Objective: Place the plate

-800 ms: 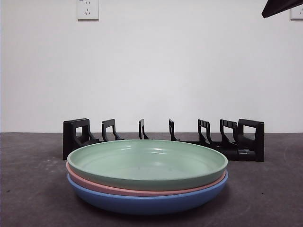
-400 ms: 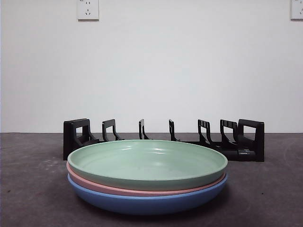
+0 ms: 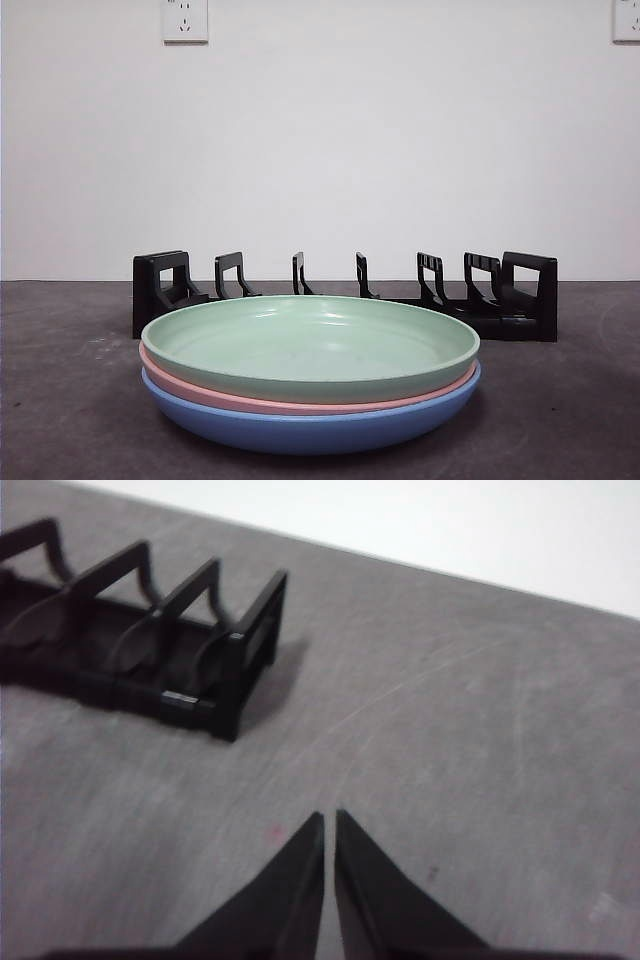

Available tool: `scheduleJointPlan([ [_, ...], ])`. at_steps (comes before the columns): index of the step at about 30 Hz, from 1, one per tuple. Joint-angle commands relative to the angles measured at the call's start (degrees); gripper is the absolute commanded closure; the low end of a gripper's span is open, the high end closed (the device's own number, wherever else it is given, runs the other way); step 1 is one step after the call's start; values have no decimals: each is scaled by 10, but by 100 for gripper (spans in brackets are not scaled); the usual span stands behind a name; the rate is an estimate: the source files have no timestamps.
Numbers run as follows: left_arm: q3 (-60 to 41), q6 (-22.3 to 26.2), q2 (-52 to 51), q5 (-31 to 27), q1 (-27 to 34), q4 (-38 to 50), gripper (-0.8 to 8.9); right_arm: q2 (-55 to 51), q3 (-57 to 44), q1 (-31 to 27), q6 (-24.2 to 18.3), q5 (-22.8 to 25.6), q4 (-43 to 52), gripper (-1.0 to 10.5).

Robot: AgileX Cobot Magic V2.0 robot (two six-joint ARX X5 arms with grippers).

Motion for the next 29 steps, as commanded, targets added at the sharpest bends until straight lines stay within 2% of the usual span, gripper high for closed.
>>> scheduleJointPlan([
  [1, -12, -2, 0, 3, 0, 8, 806, -8, -4, -2, 17, 4, 3, 930],
  [9, -11, -2, -1, 3, 0, 8, 806, -6, -4, -5, 18, 2, -3, 930],
  [11, -11, -2, -1, 3, 0, 8, 806, -8, -4, -5, 36, -5, 0, 930],
  [29, -11, -2, -1, 3, 0, 8, 806, -8, -4, -5, 36, 0, 15, 930],
])
